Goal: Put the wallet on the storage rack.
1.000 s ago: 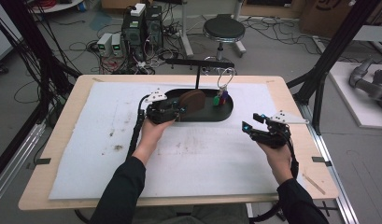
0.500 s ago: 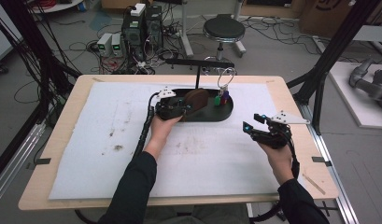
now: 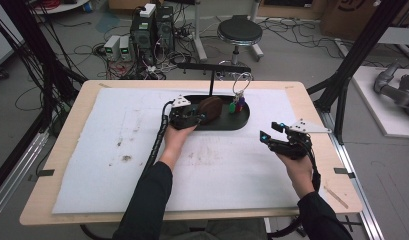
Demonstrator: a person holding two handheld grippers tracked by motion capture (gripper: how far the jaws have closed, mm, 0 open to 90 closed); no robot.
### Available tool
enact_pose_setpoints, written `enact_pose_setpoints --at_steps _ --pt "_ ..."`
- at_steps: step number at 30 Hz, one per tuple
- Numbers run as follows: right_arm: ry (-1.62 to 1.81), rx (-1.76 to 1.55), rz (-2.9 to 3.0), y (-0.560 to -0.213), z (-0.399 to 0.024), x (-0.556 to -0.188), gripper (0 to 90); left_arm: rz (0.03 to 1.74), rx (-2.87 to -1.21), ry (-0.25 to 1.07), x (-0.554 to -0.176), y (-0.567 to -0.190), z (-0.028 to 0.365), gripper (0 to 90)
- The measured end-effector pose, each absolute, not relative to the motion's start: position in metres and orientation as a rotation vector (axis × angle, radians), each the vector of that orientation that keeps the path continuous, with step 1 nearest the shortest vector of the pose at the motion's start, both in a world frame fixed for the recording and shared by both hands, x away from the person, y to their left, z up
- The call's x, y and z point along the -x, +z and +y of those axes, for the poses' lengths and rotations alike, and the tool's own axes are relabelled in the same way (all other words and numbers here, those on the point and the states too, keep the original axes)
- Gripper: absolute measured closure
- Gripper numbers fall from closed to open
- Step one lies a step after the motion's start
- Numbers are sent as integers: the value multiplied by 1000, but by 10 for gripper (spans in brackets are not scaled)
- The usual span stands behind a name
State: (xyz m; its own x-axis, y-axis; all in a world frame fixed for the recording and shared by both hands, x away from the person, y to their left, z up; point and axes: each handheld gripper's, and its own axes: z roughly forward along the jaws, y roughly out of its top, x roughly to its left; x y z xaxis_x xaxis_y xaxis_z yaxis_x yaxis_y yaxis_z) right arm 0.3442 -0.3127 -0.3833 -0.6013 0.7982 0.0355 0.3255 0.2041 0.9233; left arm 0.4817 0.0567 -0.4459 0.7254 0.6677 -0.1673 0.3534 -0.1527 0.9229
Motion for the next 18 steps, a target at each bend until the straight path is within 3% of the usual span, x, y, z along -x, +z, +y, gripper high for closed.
enact_pose_setpoints --at_steps 10,18 --pt "1381 -1034 2032 -383 -313 -344 375 807 -1793 356 -481 -445 55 636" --pt "1384 -1039 2027 -383 -315 -343 371 856 -1823 456 -477 -432 62 457"
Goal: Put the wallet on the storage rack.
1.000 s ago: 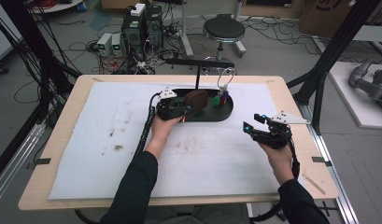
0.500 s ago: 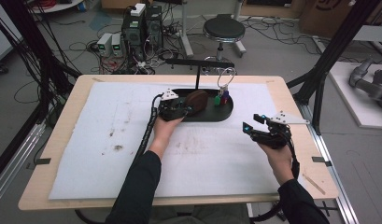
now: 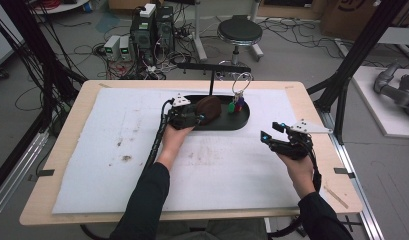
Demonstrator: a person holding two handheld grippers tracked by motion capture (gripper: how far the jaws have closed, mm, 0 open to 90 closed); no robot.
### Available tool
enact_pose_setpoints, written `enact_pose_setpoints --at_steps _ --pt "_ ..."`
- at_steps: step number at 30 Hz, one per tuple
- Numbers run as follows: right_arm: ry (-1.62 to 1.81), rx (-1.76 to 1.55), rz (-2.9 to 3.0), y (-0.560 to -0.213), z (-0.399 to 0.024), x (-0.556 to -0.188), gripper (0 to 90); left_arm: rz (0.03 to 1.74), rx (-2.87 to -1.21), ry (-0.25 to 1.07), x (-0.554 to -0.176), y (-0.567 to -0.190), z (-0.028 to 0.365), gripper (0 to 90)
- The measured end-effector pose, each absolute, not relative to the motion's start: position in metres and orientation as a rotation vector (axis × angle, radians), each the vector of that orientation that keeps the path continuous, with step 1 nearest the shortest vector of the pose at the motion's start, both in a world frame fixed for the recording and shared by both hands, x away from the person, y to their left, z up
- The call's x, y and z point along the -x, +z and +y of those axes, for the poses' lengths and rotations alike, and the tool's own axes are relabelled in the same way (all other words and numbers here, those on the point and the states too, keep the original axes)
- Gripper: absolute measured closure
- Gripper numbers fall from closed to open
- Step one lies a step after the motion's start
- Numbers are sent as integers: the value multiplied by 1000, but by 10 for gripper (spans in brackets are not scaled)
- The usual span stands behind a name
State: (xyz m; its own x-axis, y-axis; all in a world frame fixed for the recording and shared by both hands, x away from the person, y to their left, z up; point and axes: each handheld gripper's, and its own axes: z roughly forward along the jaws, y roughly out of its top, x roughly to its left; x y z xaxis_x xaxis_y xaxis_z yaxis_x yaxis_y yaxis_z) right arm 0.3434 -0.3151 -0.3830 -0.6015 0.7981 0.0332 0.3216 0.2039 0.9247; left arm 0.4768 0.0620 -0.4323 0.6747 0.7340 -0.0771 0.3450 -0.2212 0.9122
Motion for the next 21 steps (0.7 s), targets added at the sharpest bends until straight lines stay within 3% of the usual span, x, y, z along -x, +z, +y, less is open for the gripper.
enact_pose_setpoints --at_steps 4,15,21 --pt "1383 -1041 2016 -383 -317 -344 370 855 -1832 520 -466 -416 66 349" --pt "1379 -1064 2000 -384 -324 -342 353 753 -1800 528 -415 -382 91 316" --pt "1387 -1077 1987 -384 -330 -340 313 730 -1772 450 -386 -375 121 286"
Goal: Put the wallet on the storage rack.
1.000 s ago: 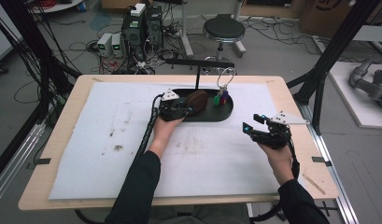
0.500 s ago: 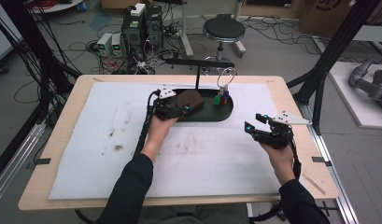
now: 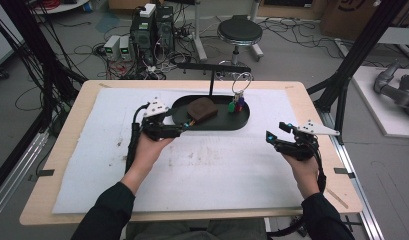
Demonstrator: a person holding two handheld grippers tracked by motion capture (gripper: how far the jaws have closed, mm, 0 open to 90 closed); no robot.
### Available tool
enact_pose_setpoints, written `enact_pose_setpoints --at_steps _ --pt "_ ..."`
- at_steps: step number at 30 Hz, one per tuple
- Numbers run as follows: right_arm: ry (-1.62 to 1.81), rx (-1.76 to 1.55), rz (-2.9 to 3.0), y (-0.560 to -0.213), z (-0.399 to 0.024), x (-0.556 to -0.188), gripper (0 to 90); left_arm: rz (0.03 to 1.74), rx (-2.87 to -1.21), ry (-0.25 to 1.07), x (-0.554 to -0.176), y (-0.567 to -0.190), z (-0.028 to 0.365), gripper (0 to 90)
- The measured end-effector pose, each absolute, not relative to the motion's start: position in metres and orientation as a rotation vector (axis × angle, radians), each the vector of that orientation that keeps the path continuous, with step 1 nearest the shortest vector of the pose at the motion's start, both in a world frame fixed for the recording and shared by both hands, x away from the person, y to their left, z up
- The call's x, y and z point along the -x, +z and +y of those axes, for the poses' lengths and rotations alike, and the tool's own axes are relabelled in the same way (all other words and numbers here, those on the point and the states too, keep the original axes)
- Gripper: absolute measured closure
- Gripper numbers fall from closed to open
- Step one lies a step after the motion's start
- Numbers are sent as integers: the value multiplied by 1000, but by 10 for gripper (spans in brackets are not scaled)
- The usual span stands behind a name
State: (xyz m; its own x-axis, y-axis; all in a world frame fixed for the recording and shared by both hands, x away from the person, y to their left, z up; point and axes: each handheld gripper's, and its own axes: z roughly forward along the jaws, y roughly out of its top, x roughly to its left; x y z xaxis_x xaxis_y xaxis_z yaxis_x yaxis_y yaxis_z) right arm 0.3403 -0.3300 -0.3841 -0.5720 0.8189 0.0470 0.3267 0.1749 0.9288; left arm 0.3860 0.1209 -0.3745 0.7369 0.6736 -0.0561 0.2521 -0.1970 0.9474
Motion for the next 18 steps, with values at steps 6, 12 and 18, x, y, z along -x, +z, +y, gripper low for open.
enact_pose_setpoints --at_steps 6,12,18 --pt "1382 -1085 1947 -382 -338 -336 295 699 -1773 445 -356 -374 154 249" --pt "1390 -1134 1897 -381 -351 -333 275 729 -1773 488 -335 -375 188 247" --pt "1363 -1129 1911 -389 -356 -328 275 770 -1720 503 -325 -389 221 247"
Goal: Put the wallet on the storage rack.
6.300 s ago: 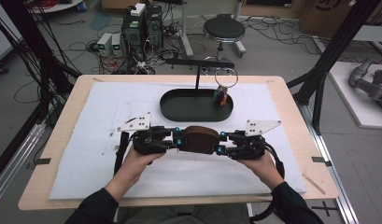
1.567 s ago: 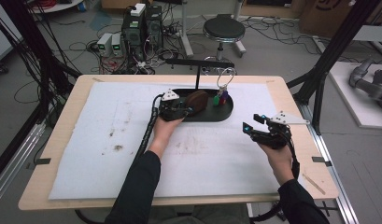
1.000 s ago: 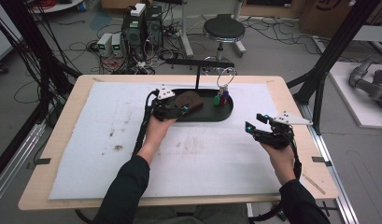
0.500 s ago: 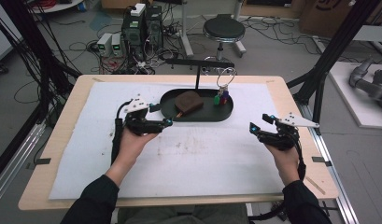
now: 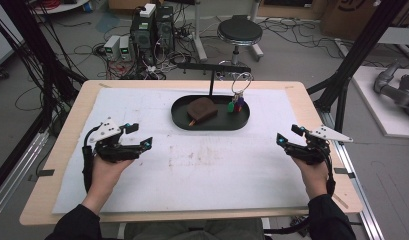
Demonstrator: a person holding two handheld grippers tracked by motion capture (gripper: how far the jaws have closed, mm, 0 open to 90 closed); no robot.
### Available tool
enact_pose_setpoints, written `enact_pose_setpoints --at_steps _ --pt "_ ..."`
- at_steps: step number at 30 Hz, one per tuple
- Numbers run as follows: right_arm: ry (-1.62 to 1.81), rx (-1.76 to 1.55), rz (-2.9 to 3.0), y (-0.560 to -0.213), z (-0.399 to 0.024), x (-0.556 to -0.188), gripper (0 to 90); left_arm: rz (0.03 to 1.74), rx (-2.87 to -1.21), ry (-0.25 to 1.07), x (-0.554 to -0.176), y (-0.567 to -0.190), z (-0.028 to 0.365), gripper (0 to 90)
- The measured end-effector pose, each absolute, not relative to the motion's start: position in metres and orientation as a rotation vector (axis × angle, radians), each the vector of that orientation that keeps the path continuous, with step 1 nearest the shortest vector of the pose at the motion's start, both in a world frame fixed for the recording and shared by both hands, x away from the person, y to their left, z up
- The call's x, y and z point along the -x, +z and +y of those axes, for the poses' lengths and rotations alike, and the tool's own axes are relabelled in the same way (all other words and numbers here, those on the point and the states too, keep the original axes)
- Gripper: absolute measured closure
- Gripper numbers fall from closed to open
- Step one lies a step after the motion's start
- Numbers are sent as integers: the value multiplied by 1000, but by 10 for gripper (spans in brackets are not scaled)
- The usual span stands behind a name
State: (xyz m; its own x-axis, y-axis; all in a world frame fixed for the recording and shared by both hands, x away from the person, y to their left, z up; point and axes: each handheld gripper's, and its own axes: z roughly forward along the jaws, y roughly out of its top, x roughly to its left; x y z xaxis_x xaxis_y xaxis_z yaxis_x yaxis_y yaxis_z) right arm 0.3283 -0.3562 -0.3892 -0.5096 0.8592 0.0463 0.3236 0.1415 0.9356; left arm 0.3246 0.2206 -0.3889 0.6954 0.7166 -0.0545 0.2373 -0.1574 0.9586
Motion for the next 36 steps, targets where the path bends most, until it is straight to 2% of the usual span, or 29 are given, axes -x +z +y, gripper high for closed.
enact_pose_setpoints --at_steps 5,13,36 --pt "1309 -1109 1926 -394 -357 -327 275 807 -1685 489 -327 -403 234 247" --pt "1279 -1107 1952 -397 -354 -328 274 798 -1720 476 -332 -410 227 250" --pt "1258 -1099 1967 -400 -353 -327 274 828 -1730 473 -337 -414 226 248"
